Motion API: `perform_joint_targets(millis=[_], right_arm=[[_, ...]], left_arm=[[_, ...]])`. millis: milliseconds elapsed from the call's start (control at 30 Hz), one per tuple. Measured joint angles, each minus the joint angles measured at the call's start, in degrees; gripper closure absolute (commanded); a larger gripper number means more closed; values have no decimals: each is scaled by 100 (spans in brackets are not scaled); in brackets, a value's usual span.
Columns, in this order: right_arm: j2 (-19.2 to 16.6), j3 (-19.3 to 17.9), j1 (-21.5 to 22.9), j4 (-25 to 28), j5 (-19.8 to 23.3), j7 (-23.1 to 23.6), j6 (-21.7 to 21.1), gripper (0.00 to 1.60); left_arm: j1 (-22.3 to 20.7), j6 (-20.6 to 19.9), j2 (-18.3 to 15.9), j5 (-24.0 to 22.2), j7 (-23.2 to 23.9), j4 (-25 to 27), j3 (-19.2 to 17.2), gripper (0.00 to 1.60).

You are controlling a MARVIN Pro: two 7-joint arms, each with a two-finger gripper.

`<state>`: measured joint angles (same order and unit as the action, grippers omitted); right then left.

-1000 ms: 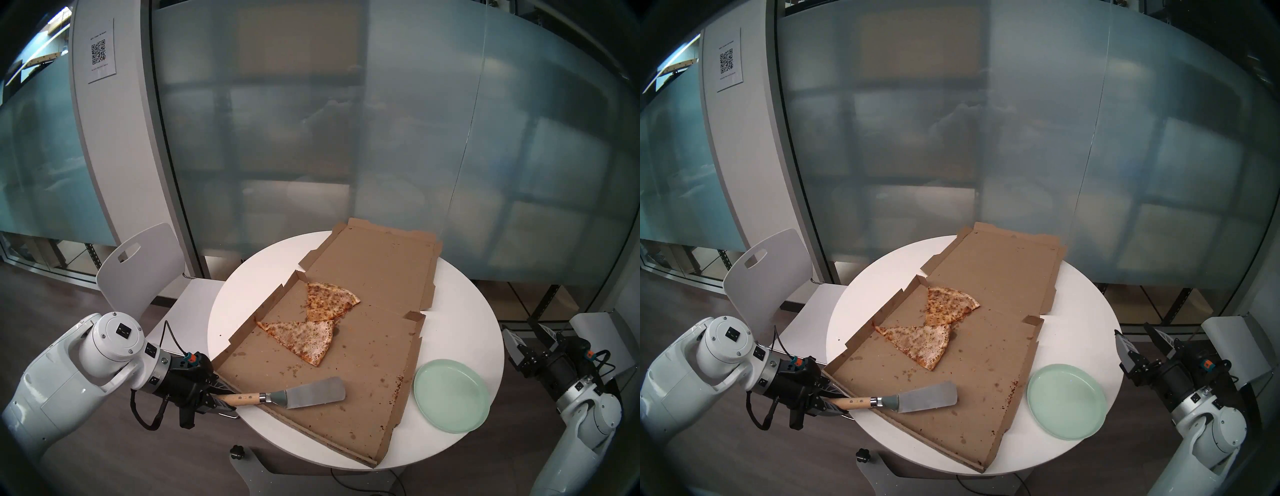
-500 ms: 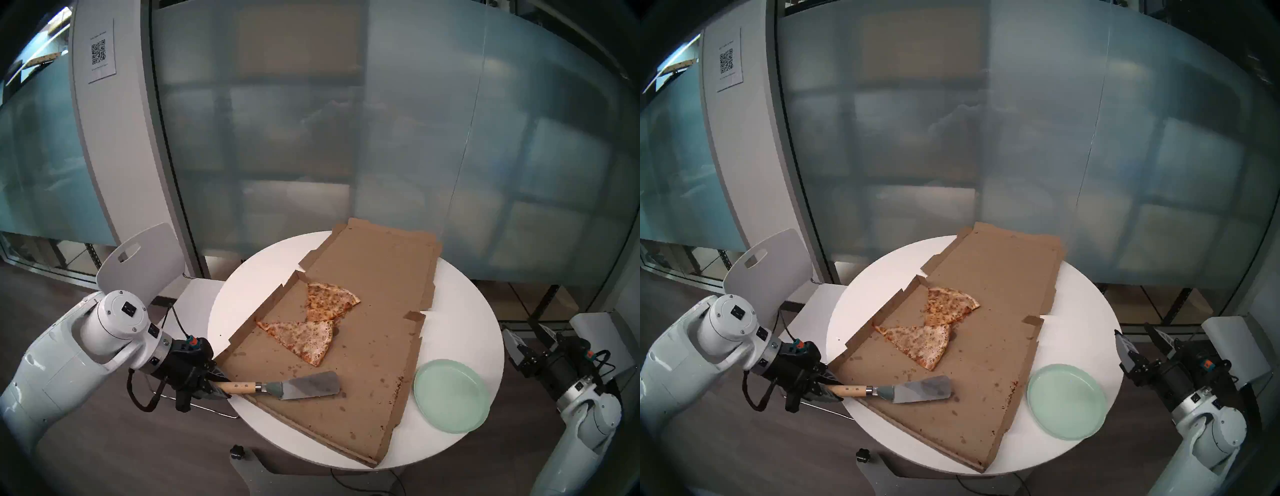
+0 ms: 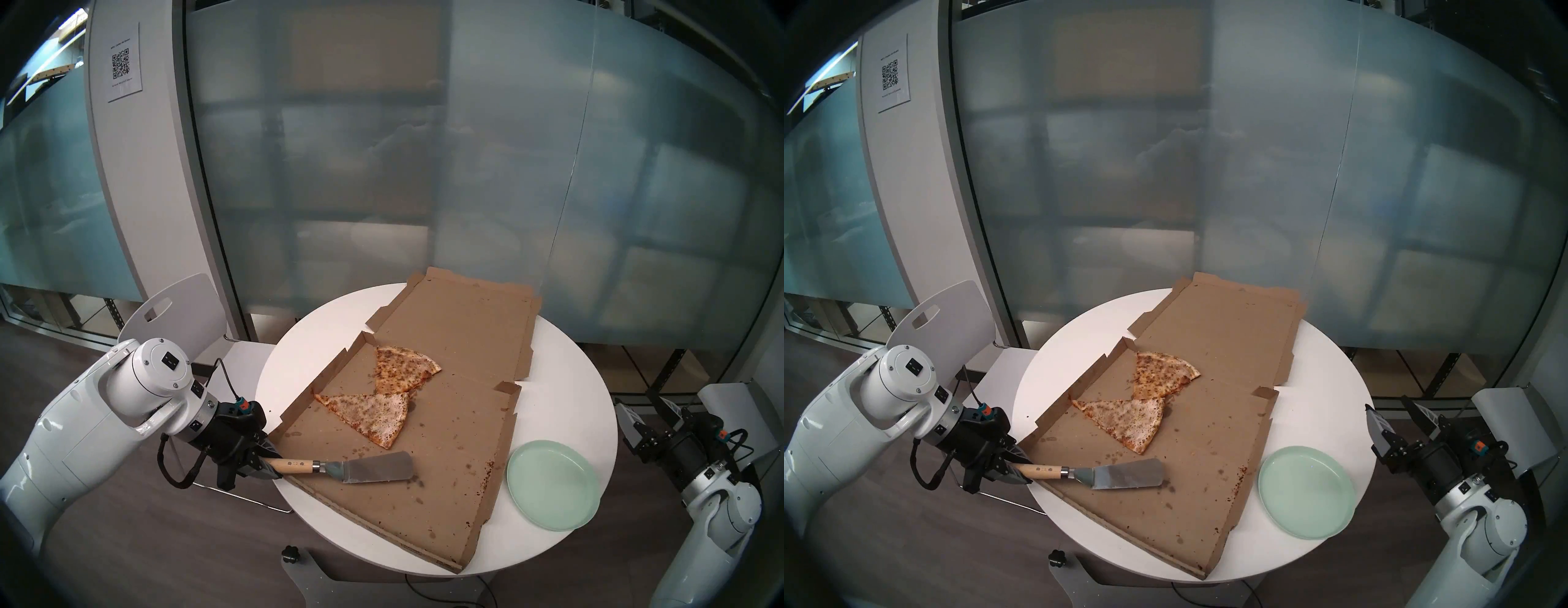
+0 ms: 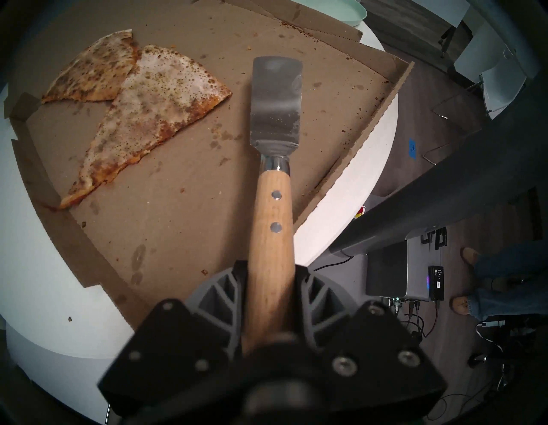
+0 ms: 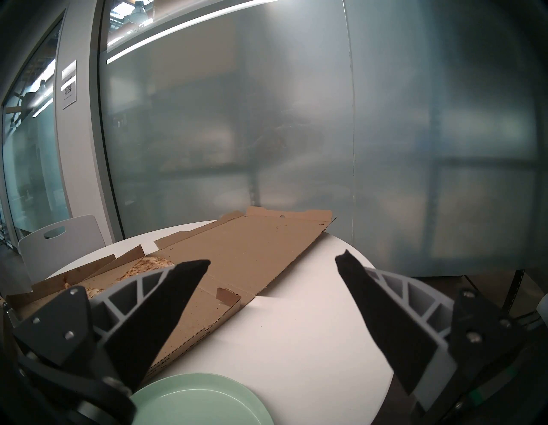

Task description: Put pizza slice onto the plate

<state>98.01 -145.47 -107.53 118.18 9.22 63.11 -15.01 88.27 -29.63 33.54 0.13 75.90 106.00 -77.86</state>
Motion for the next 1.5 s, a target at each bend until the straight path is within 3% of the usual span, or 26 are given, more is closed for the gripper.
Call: perform_joint_targets(millis=[533, 1133, 1500], right_arm=[[0, 0, 0, 0, 0, 0, 0, 0], [0, 0, 0, 1, 0, 0, 0, 0], [0, 0, 0, 1, 0, 0, 0, 0]], left_arm=[[-772, -112, 10, 45, -122, -293, 860, 160], [-1098, -161, -215, -324, -173, -288, 1429, 160], [-1478, -203, -203, -438, -211, -644, 1812, 160]])
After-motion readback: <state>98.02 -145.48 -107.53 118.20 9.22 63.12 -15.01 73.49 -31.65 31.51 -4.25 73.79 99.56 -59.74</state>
